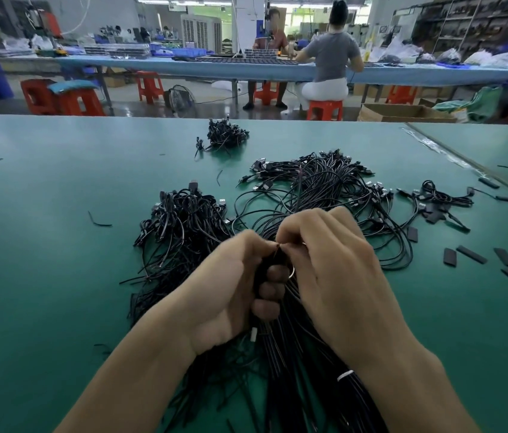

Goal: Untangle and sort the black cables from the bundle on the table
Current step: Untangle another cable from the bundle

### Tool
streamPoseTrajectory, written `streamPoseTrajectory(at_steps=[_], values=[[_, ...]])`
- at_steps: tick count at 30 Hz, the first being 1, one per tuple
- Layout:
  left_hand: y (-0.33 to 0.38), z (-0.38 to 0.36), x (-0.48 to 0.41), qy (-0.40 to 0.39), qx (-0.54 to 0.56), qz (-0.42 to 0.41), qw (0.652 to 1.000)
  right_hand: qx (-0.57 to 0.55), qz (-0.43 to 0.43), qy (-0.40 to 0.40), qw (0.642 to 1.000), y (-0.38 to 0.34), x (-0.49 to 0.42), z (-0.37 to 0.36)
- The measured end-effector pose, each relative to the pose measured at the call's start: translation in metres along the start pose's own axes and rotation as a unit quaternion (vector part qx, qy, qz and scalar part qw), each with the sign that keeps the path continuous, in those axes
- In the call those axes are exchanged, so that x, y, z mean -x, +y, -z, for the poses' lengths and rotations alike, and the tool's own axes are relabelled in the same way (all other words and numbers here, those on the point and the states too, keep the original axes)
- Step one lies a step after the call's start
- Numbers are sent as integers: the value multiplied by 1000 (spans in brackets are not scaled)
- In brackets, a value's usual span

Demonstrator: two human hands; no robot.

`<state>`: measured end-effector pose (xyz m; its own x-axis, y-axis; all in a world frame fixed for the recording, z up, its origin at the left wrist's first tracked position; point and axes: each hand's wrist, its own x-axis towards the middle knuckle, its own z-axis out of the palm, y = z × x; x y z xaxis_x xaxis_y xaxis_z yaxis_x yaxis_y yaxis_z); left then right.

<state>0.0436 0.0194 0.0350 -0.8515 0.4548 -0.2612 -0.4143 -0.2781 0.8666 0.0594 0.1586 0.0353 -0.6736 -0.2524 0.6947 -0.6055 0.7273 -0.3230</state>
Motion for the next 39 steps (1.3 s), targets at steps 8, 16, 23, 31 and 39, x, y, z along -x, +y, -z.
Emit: streamPoseTrajectory(at_steps=[8, 16, 23, 31, 39], values=[[-12, -9, -3, 116, -77, -259, 956, -293, -222, 109, 923, -11, -4, -9], [-11, 12, -6, 147, -407, -444, 785, -598, -432, 71, 671, 6, -6, -6], [-13, 9, -6, 126, -267, -381, 876, -497, -367, 50, 785, 9, -5, -5], [-12, 20, -9, 143, -309, -364, 867, -414, -316, 44, 852, 7, -1, -7], [-2, 32, -4, 170, -370, -363, 838, -510, -336, -9, 792, 10, -1, -4]])
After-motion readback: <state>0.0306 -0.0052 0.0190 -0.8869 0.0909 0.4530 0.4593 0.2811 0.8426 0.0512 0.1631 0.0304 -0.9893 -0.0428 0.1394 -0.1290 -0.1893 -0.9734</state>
